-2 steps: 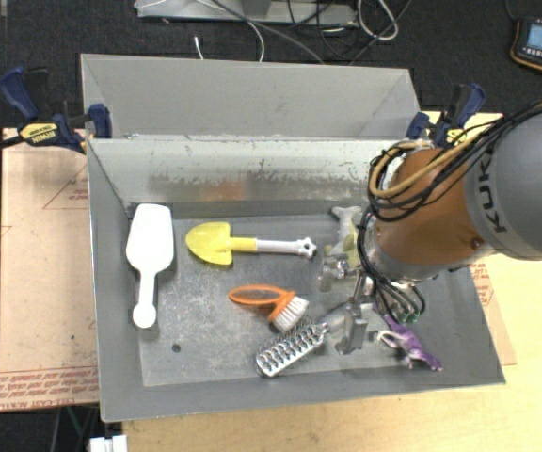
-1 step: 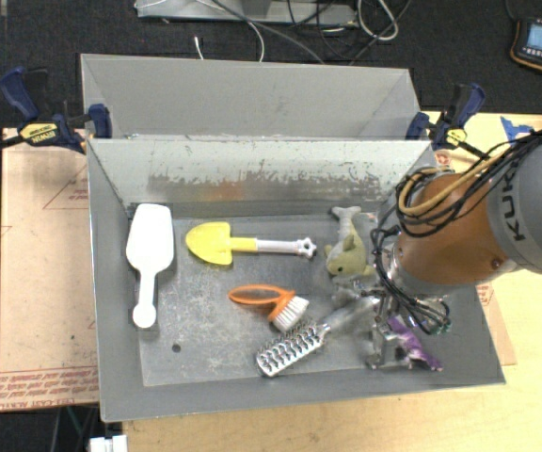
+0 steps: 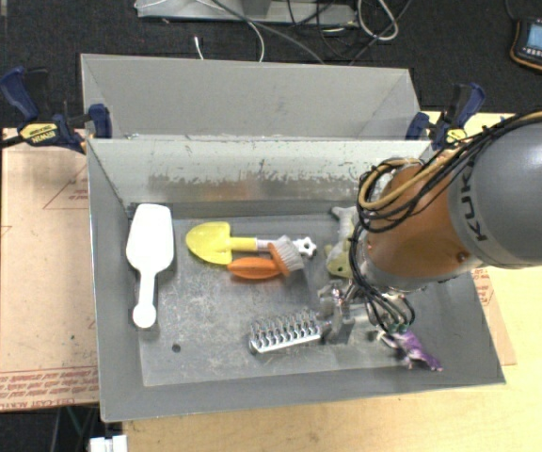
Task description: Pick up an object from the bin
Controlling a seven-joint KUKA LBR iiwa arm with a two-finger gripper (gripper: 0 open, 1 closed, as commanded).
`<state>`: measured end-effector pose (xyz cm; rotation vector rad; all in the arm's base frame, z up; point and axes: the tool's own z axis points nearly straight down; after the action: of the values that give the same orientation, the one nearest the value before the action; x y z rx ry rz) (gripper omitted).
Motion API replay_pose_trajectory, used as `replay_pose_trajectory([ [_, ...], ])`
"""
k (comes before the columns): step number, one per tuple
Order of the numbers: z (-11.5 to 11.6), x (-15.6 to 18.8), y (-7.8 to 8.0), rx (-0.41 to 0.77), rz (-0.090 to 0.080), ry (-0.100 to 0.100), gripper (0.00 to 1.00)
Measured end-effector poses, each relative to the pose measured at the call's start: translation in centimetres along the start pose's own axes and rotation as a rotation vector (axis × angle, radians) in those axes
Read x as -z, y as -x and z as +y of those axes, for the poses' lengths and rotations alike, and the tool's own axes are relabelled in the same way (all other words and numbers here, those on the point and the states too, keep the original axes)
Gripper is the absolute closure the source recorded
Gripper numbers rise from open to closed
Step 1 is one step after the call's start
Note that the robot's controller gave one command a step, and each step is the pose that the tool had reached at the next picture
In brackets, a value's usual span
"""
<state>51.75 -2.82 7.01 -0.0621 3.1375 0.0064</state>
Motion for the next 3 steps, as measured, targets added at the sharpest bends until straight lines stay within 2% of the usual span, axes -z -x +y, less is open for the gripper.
replay_pose_trajectory([
  [1, 0.0, 0.0, 0.0, 0.000, 0.000, 0.000, 1.00],
  [2, 4.2, 0.5, 3.2, 0.095, -0.002, 0.001, 1.00],
  [3, -0.6, 0.0, -0.2, -0.012, 0.003, -0.001, 1.00],
])
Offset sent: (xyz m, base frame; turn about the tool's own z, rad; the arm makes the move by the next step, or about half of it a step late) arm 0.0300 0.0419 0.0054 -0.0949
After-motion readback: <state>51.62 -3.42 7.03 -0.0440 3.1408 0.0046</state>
